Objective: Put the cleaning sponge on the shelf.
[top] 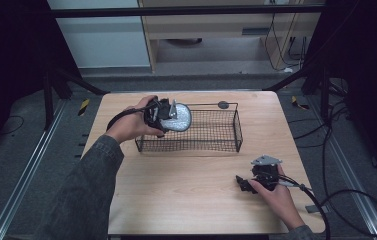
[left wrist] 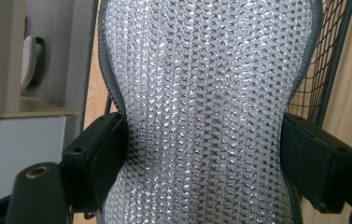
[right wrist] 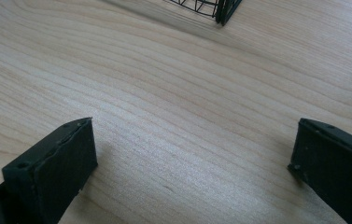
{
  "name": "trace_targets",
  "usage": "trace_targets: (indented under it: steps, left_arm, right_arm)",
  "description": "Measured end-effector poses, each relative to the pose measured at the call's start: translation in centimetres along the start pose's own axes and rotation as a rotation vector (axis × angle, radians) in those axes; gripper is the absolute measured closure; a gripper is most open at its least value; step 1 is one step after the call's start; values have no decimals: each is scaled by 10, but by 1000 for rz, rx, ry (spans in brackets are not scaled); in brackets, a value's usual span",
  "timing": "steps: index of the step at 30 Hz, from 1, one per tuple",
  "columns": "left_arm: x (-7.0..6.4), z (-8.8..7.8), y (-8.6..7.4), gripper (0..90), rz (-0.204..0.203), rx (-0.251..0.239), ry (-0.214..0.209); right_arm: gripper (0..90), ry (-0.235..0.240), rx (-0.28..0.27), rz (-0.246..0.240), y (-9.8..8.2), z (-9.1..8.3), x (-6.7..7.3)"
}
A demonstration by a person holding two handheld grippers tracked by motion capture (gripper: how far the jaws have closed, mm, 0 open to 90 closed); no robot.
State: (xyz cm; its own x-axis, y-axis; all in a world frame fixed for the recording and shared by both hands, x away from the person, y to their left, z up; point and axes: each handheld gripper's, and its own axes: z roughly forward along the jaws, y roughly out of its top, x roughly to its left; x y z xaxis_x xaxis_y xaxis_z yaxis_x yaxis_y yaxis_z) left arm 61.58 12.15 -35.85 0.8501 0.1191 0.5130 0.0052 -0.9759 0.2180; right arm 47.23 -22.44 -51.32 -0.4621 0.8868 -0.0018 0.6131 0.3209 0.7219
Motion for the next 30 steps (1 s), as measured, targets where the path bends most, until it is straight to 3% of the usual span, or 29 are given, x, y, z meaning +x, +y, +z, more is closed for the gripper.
trace_targets:
  steps: [30]
  left_arm:
    - [6, 23, -1, 172, -21, 6, -45]
  right_arm:
    - [4, 0, 0, 0, 0, 0, 0]
